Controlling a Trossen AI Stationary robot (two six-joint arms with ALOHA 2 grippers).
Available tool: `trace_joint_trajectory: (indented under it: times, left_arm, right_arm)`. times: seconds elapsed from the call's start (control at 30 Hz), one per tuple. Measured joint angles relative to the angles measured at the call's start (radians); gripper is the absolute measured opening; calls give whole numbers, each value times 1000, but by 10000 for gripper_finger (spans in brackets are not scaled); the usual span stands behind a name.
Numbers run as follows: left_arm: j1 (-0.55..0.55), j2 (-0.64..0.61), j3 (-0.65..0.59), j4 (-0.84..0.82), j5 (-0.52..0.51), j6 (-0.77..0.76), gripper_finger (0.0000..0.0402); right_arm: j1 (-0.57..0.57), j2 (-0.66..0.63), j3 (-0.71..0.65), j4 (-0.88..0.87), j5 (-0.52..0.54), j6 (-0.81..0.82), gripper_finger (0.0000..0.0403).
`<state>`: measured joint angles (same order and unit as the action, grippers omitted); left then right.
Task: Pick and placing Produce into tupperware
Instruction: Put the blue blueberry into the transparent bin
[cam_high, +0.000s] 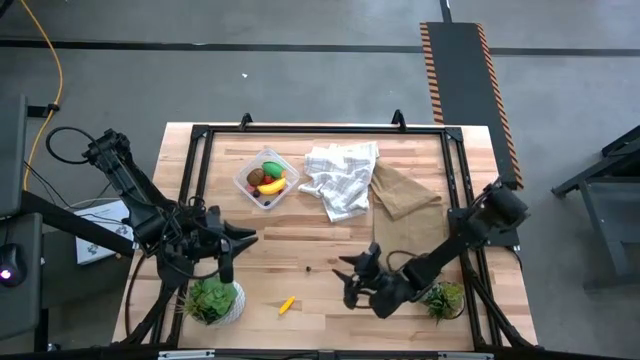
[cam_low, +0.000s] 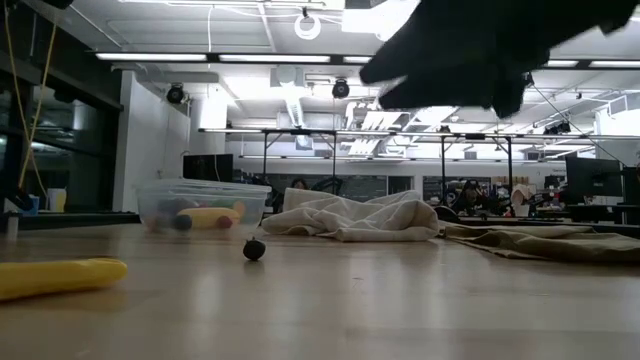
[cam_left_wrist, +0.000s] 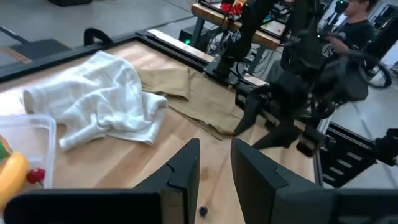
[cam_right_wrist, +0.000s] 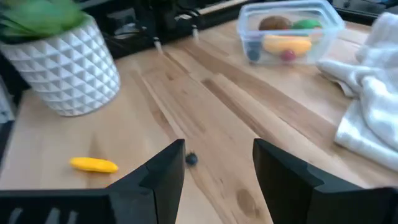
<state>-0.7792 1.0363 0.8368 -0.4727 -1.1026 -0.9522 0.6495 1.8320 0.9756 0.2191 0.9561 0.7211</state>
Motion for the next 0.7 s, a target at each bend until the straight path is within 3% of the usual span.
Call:
trace_joint_trajectory:
  times: [0.23, 0.7]
  left_arm:
    - [0, 0, 0, -1, -20, 14, 79]
    - [0, 0, 0, -1, -17, 85, 79]
  right_arm:
    - [20, 115, 1, 37, 36, 65, 179]
    - [20, 255, 1, 272, 90, -22, 179]
